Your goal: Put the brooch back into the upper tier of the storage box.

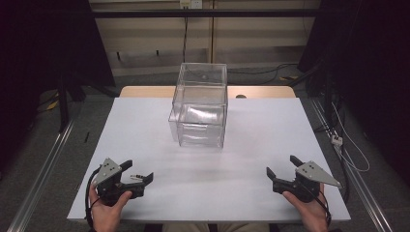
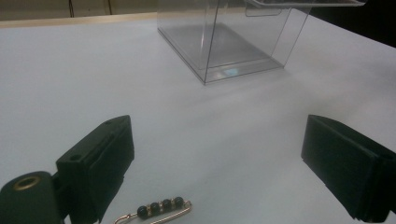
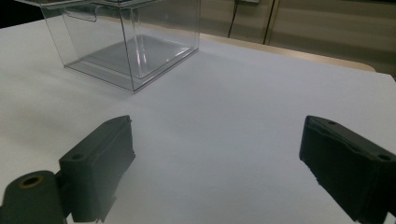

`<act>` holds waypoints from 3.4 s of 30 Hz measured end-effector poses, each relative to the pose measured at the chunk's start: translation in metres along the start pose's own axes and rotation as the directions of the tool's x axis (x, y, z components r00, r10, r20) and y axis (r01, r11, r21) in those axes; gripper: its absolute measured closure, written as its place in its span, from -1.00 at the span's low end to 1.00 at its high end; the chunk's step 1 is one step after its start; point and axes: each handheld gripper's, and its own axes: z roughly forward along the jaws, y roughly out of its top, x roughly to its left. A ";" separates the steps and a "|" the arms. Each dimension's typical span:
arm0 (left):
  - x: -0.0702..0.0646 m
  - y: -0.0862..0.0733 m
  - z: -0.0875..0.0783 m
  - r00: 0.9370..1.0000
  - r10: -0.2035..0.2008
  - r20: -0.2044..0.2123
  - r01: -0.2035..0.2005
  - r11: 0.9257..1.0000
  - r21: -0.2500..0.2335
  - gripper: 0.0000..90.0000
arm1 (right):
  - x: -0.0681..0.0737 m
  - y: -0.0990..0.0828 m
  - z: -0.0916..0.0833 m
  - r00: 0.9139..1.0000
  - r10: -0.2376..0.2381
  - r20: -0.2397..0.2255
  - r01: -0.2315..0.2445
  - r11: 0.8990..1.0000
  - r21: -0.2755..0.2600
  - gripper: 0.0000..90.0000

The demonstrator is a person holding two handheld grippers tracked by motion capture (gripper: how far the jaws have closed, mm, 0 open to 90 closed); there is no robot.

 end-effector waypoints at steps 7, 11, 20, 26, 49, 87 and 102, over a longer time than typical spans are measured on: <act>-0.005 0.004 0.005 0.999 0.040 0.021 -0.041 0.999 0.033 -0.79 | -0.001 -0.001 0.002 1.000 0.012 -0.021 -0.011 1.000 0.015 -0.81; -0.003 0.006 0.002 1.000 0.006 0.031 -0.008 0.998 0.067 -0.79 | -0.002 0.000 0.001 1.000 0.008 -0.021 -0.008 1.000 0.011 -0.81; 0.002 0.016 -0.003 0.999 0.011 0.048 -0.015 0.997 0.077 -0.75 | 0.000 0.000 0.001 1.000 0.005 -0.031 -0.005 1.000 0.007 -0.80; 0.008 0.019 -0.002 0.999 0.014 0.044 -0.018 0.996 0.086 -0.79 | 0.001 0.000 0.001 0.999 0.003 -0.037 -0.002 1.000 0.010 -0.80; 0.042 0.034 0.006 0.992 0.086 0.089 -0.106 0.963 0.249 -0.74 | 0.003 0.001 0.003 0.999 0.002 -0.043 -0.001 1.000 0.021 -0.80; 0.053 0.014 0.044 0.959 0.190 0.208 -0.274 0.797 0.537 0.36 | 0.005 0.000 0.005 0.999 -0.008 -0.041 0.010 0.999 0.046 -0.80; 0.050 0.014 0.043 0.955 0.162 0.249 -0.276 0.792 0.545 0.86 | 0.005 0.000 0.005 0.999 -0.009 -0.042 0.011 0.999 0.049 -0.80</act>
